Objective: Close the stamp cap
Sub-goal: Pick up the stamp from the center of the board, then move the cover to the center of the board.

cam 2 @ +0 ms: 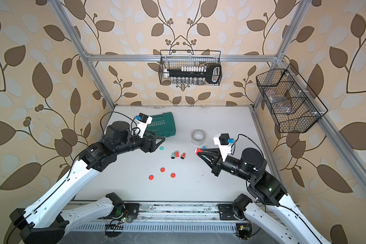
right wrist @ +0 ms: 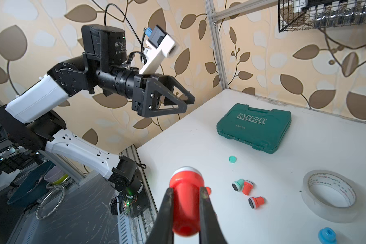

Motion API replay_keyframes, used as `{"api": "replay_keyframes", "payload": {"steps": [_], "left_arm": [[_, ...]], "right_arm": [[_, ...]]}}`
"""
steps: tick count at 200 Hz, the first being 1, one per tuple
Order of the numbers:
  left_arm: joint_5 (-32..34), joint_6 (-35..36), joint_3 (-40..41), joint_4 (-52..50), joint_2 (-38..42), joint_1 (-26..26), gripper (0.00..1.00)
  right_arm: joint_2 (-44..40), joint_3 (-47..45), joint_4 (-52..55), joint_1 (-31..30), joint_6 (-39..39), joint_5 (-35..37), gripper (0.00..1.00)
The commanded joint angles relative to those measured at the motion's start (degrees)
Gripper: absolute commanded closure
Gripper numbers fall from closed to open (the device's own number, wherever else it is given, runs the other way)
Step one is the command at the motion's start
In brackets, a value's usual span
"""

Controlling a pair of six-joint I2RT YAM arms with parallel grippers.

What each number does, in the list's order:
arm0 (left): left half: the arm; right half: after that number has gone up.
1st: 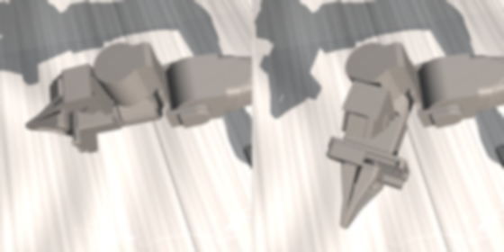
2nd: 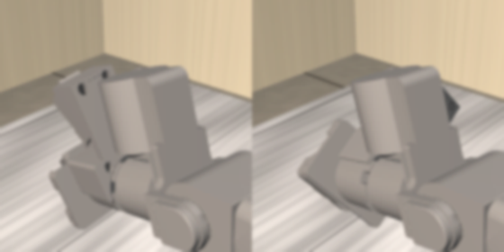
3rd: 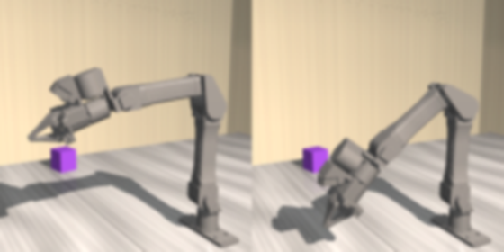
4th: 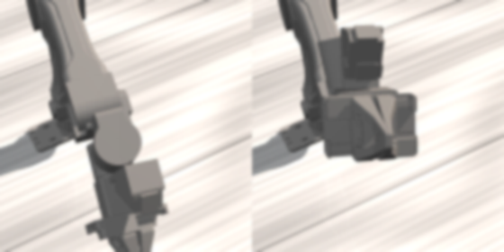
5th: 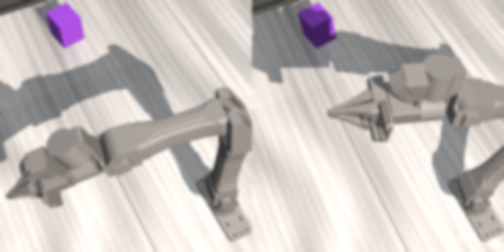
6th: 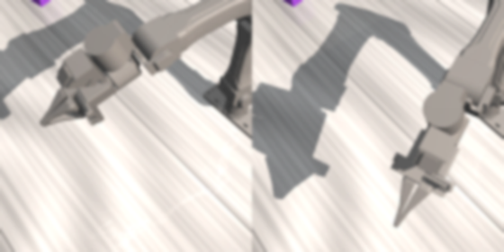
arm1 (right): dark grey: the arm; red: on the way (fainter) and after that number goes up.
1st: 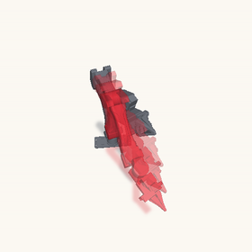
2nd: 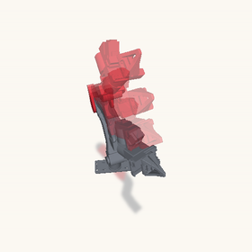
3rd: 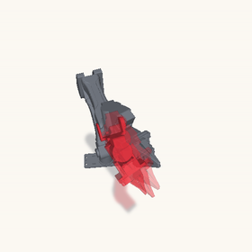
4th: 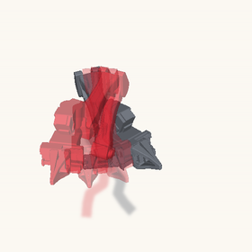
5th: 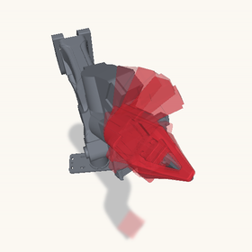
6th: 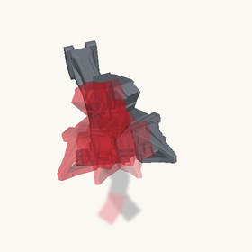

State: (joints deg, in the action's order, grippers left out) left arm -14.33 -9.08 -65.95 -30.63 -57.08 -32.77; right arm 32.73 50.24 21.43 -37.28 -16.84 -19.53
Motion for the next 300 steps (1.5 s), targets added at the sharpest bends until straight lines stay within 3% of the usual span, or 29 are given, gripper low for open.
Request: {"api": "replay_keyframes", "payload": {"steps": [1,143,203,231,300], "left_arm": [[3.01,4.77,1.76,2.05,1.70,0.30,0.23],[11.36,7.42,11.09,7.66,-1.35,0.32,0.22],[24.52,7.18,12.68,9.04,-3.92,0.60,0.22],[30.94,3.44,12.26,8.60,-5.04,2.23,0.22],[38.63,-8.05,14.42,3.84,-1.32,4.47,0.21]], "right_arm": [[-0.28,2.37,3.28,-0.27,1.29,2.10,1.00],[0.89,0.93,6.08,-0.25,3.80,3.65,1.00],[4.60,0.58,5.83,-0.17,7.68,-0.72,1.00],[6.73,-1.09,4.30,-0.23,10.16,-3.91,1.00],[10.01,1.56,9.29,-0.21,17.82,-7.84,1.00]]}}
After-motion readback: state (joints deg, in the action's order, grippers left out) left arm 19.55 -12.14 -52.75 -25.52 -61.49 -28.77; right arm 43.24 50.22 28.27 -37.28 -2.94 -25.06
